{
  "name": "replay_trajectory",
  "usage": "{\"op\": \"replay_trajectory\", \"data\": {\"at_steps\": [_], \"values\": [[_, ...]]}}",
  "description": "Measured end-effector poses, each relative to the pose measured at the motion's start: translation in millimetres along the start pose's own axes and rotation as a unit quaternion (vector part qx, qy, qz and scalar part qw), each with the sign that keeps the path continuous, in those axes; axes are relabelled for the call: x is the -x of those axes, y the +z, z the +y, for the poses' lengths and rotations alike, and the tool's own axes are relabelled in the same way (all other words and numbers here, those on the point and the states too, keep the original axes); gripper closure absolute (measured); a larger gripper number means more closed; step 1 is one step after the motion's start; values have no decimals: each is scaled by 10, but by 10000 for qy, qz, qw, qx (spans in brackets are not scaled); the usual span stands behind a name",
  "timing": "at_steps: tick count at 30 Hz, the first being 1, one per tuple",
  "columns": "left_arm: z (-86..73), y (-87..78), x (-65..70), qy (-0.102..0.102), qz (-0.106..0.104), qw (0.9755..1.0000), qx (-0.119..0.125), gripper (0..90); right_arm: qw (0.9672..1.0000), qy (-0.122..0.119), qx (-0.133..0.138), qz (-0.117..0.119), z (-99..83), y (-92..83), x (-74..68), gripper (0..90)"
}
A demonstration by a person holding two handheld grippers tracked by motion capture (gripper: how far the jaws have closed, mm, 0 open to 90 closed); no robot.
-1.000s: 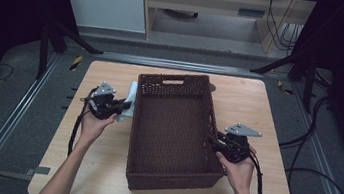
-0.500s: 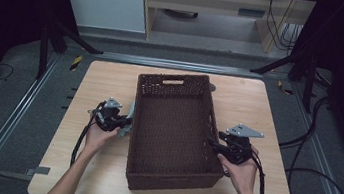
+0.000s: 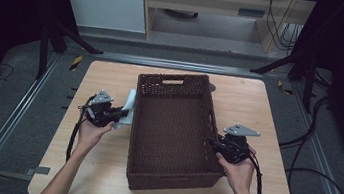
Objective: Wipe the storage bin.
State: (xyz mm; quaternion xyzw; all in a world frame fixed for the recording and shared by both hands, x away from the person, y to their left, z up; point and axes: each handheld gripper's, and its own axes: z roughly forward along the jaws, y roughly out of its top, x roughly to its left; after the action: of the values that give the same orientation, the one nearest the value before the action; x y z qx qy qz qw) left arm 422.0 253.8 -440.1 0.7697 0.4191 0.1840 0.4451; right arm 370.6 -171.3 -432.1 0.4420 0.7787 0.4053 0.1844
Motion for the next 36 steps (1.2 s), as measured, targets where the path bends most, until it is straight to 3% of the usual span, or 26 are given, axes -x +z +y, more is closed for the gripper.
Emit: {"op": "replay_trajectory", "data": {"at_steps": [4,8,15,18,20,23,28,33,36], "values": [[49,-64,105,159,-81,9998,129,789,9999,75,27,-74,8,12,-6,721],[18,-46,120,202,-88,9998,28,789,9998,105,26,-136,18,19,-8,722],[-222,194,65,109,-59,9985,-540,789,9999,25,92,-47,12,9,9,652],[-318,289,52,77,-26,9969,-786,790,9996,58,287,13,24,-53,31,594],[-360,324,58,32,-21,9959,-901,789,9992,61,391,54,37,-96,41,580],[-391,319,89,-5,12,9957,-922,789,9994,-26,327,61,27,-107,40,562],[-319,150,80,-111,-20,9983,-579,789,9999,-28,97,99,-30,-56,35,554],[-176,-85,183,178,-78,9997,-131,789,9999,21,5,116,-36,-23,40,581],[-105,-176,228,228,-114,9997,36,788,9999,71,-32,155,-28,-17,26,646]]}}
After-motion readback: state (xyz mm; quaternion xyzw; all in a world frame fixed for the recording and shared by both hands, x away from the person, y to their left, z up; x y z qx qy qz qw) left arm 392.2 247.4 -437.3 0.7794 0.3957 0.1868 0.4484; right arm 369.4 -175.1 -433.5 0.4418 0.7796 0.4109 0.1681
